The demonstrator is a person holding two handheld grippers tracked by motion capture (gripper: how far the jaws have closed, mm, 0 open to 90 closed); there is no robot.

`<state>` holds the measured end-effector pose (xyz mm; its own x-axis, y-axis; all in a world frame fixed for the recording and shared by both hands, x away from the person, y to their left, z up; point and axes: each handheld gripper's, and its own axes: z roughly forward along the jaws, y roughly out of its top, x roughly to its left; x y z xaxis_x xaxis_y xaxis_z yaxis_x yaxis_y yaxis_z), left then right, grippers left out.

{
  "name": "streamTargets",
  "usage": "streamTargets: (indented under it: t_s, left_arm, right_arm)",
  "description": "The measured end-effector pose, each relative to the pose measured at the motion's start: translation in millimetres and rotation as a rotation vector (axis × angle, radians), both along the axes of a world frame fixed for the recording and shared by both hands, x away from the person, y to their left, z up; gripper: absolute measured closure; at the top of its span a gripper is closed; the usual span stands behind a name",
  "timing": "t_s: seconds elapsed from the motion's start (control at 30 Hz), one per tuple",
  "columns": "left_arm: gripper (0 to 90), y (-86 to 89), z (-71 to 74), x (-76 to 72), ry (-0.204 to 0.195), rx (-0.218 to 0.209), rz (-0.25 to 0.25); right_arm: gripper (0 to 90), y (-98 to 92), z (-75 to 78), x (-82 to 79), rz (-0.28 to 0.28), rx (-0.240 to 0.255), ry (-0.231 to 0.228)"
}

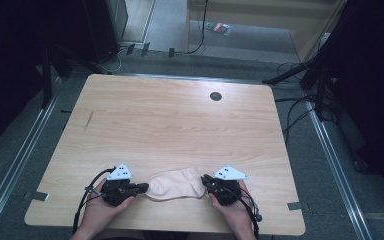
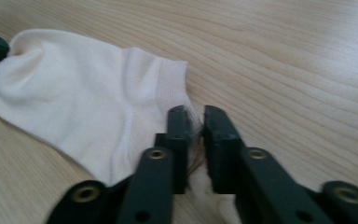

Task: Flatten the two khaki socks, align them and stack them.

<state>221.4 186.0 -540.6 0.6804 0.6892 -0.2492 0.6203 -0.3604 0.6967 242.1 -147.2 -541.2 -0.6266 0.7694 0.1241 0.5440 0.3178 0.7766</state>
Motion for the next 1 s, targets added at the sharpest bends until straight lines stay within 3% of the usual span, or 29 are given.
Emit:
streamTargets:
  t_s: [0.1, 0.27, 0.33, 0.43, 0.5, 0.57, 0.63, 0.83, 1.0]
  left_arm:
    - [71.7, 2.4, -1.1, 1.4, -0.027, -0.020, 0.020]
    - [37.8, 16.9, -2.5, 7.9, -0.060, -0.151, 0.084]
    - [26.4, 21.8, -3.2, 9.1, -0.088, -0.142, 0.123]
    - [16.8, 29.0, -1.3, 10.6, -0.105, -0.138, 0.179]
    - [9.6, 34.6, 0.8, 11.8, -0.084, -0.159, 0.207]
    - [0.8, 39.7, 0.8, 12.5, -0.089, -0.178, 0.195]
    - [0.0, 46.2, 1.4, 12.2, -0.097, -0.203, 0.207]
    - [0.0, 71.1, 3.0, 11.1, -0.147, -0.219, 0.287]
    - [0.0, 89.2, 2.3, 11.4, -0.168, -0.208, 0.339]
  right_arm:
    - [56.1, -2.9, 0.2, 2.2, -0.003, 0.048, 0.014]
    - [30.5, -9.0, 4.9, 2.7, -0.042, 0.069, -0.005]
    - [17.5, -11.4, 8.1, 2.3, -0.074, 0.071, -0.017]
    - [2.2, -15.5, 12.6, 2.6, -0.108, 0.070, -0.030]
    - [0.0, -20.9, 15.4, 4.1, -0.129, 0.081, -0.041]
    - [0.0, -24.8, 16.5, 5.7, -0.158, 0.085, -0.041]
    - [0.0, -28.9, 16.6, 6.6, -0.178, 0.078, -0.044]
    - [0.0, -42.0, 17.4, 10.0, -0.224, 0.088, -0.054]
    - [0.0, -52.5, 17.9, 11.4, -0.253, 0.085, -0.064]
